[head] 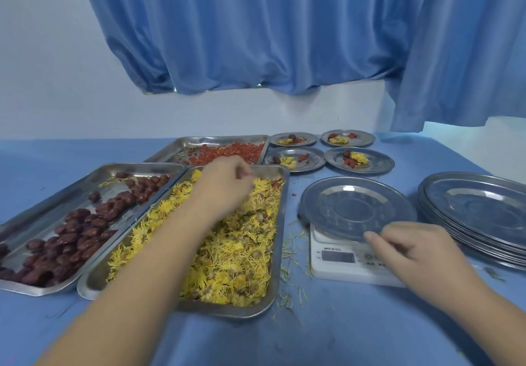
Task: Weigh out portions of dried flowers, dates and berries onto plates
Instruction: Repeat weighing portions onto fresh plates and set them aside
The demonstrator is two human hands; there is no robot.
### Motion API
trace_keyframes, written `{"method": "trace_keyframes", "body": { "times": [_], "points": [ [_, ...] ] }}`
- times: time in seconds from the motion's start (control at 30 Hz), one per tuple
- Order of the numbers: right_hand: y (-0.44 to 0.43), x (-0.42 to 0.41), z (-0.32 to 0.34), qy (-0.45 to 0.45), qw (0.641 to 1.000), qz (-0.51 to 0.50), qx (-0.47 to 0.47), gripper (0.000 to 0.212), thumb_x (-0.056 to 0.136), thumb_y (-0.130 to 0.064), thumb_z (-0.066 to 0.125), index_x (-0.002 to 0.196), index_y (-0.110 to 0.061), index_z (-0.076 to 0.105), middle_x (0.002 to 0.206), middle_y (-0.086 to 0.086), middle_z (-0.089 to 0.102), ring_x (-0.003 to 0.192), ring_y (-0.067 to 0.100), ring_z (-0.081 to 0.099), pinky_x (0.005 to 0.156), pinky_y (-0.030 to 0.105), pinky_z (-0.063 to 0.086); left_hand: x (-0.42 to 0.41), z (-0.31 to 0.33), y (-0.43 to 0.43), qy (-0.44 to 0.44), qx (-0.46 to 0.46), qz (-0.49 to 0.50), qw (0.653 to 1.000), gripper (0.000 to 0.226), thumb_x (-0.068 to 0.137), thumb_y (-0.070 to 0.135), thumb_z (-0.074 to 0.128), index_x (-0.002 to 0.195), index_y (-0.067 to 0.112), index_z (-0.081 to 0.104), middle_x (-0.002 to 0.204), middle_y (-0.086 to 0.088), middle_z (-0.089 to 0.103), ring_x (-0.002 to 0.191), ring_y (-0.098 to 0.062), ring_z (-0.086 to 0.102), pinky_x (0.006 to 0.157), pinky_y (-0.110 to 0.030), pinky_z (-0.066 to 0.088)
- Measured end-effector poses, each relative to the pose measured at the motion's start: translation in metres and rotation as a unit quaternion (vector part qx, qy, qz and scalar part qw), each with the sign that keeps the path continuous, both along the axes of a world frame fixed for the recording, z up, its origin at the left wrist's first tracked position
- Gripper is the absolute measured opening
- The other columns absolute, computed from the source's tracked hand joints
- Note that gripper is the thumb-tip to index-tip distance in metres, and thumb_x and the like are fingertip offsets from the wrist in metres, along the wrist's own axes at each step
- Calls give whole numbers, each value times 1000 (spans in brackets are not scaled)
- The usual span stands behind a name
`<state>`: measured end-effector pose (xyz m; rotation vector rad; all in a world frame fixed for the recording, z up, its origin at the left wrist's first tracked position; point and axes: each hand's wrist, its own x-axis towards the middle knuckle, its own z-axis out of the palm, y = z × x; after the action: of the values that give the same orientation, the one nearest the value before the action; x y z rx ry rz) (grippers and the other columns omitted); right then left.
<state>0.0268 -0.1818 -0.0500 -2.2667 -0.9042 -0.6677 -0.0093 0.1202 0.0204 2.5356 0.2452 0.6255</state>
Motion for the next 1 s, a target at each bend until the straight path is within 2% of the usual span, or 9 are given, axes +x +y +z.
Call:
{"method": "trace_keyframes", "body": {
  "times": [0.1,0.23,0.37,0.5,0.57,0.67,0.8,0.93,1.0],
  "points": [
    [2,1,1,1,1000,5,1,48,86,-29,63,50,-12,36,46,-5,30,45,9,33,51,38,39,-3,13,37,142,114,2,983,9,89,24,63,98,26,64,103,6,62,82,-4,55,72,-27,46],
    [3,1,0,1,1000,17,-7,47,86,-27,65,51,-13,37,47,-4,32,46,9,35,49,37,41,-4,19,53,310,158,-41,937,30,87,37,68,114,28,61,112,8,60,101,-11,58,92,-32,46],
    [1,0,0,0,1000,16,-8,48,86,-26,66,51,-16,35,47,-5,32,47,9,35,50,37,41,1,14,53,353,206,-45,911,37,86,42,69,117,25,62,106,10,54,103,-13,54,97,-34,45],
    [-3,-1,2,3,1000,13,8,47,86,-25,65,51,-14,36,47,-5,31,47,11,34,51,39,42,6,11,56,323,218,-58,919,14,89,39,64,95,26,65,97,8,63,91,-10,59,87,-32,49],
    [-4,0,3,6,1000,13,12,47,87,-26,64,51,-14,37,47,-3,33,47,12,35,51,39,42,3,15,60,283,176,-69,940,14,90,39,61,90,26,64,92,8,64,84,-8,60,79,-28,49],
    [-4,1,4,9,1000,17,19,48,87,-26,64,50,-21,33,47,-4,32,47,11,35,51,38,41,-3,24,64,220,11,-100,970,21,92,44,58,91,26,68,85,3,67,75,-11,62,72,-27,53],
    [-4,1,4,16,999,19,28,48,86,-29,62,50,-22,31,48,-4,33,48,12,35,50,36,38,0,31,43,152,-216,-119,957,21,91,41,63,103,26,71,74,11,53,69,-10,55,72,-30,59],
    [-5,3,3,19,999,23,32,48,87,-28,63,50,-18,34,47,-2,35,47,12,35,50,36,39,15,30,11,165,-254,-169,938,22,91,39,63,104,23,70,82,9,60,93,-28,65,73,-38,54],
    [-7,3,3,25,999,23,35,47,87,-29,62,50,-15,37,47,0,38,47,13,36,50,37,39,23,30,-6,178,-257,-185,932,20,92,37,62,104,21,68,69,12,64,88,-27,66,67,-35,49]
  ]
}}
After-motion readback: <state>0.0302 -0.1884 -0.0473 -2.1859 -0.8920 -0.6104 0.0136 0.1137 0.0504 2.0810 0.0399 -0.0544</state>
